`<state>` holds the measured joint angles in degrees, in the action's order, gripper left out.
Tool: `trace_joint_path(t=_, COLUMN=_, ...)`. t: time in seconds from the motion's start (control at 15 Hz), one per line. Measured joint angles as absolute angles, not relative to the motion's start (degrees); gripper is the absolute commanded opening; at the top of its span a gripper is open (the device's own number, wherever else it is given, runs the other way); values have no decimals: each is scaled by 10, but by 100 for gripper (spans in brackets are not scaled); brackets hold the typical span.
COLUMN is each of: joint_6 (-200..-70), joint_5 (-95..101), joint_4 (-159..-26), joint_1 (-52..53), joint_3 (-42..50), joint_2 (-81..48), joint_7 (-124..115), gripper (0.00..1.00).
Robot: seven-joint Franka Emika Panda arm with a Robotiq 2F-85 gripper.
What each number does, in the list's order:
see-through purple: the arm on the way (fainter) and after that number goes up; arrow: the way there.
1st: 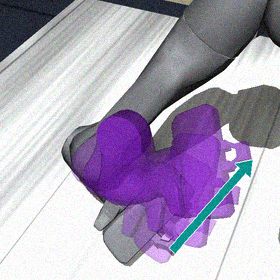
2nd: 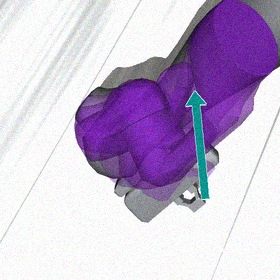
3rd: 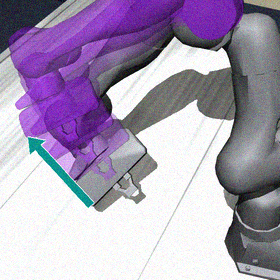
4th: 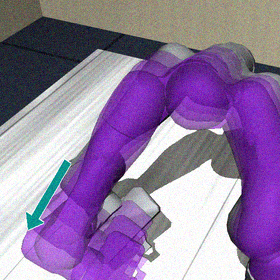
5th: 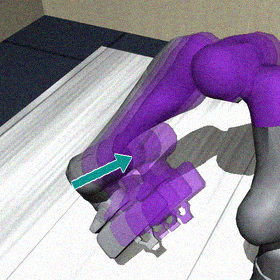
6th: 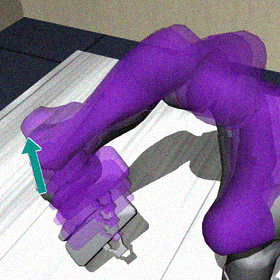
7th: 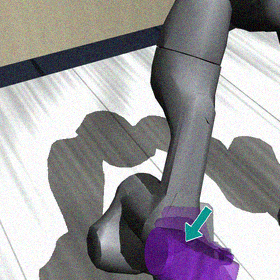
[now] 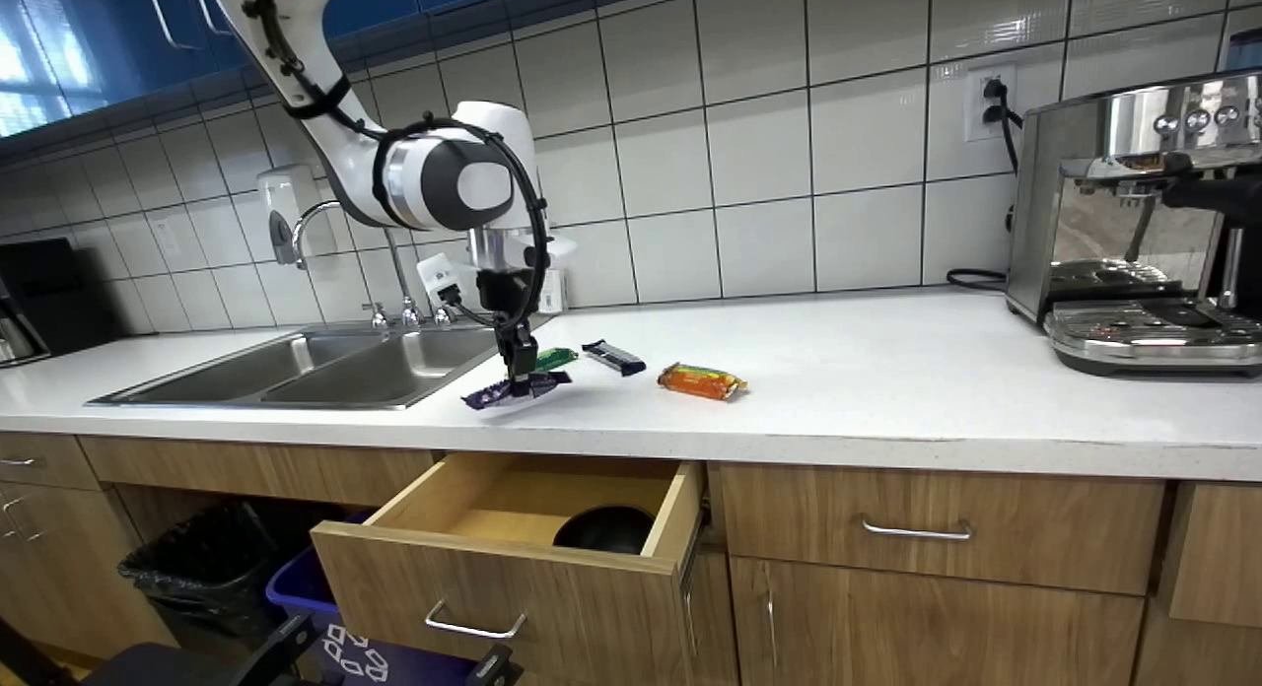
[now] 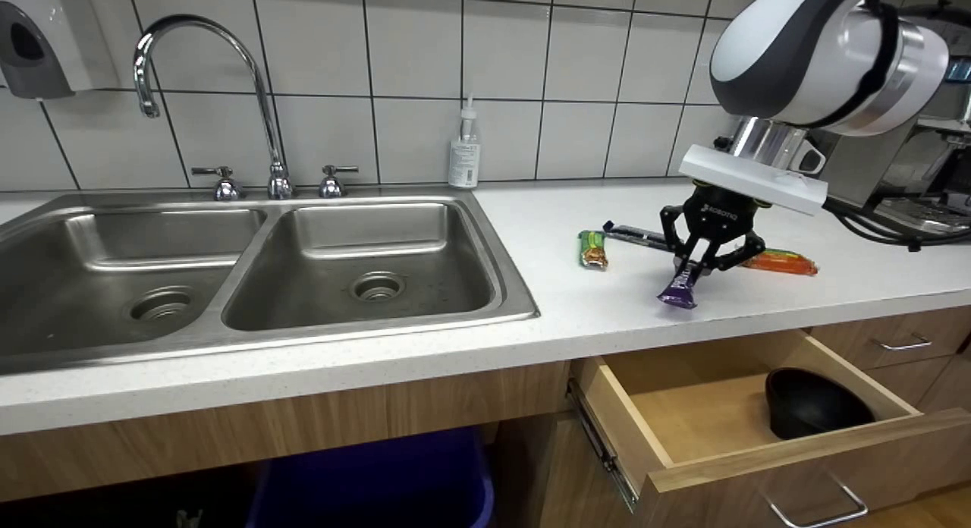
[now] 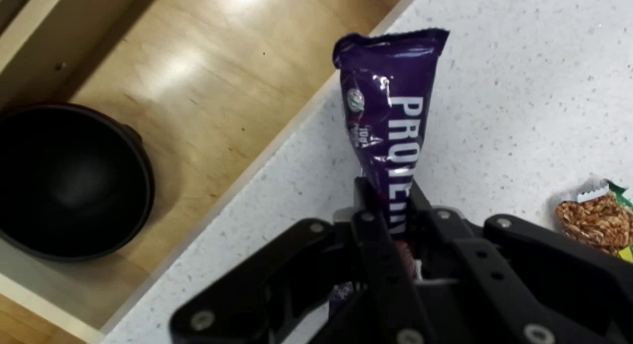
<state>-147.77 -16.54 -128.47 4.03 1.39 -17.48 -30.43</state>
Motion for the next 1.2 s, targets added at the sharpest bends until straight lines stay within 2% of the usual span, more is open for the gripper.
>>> trace_joint_path(t=1.2, joint_6=-1576, joint_5=-255, joint_4=-1507, joint_1=50, joint_3=-22, joint_2=-48, joint_7=-305, gripper=4)
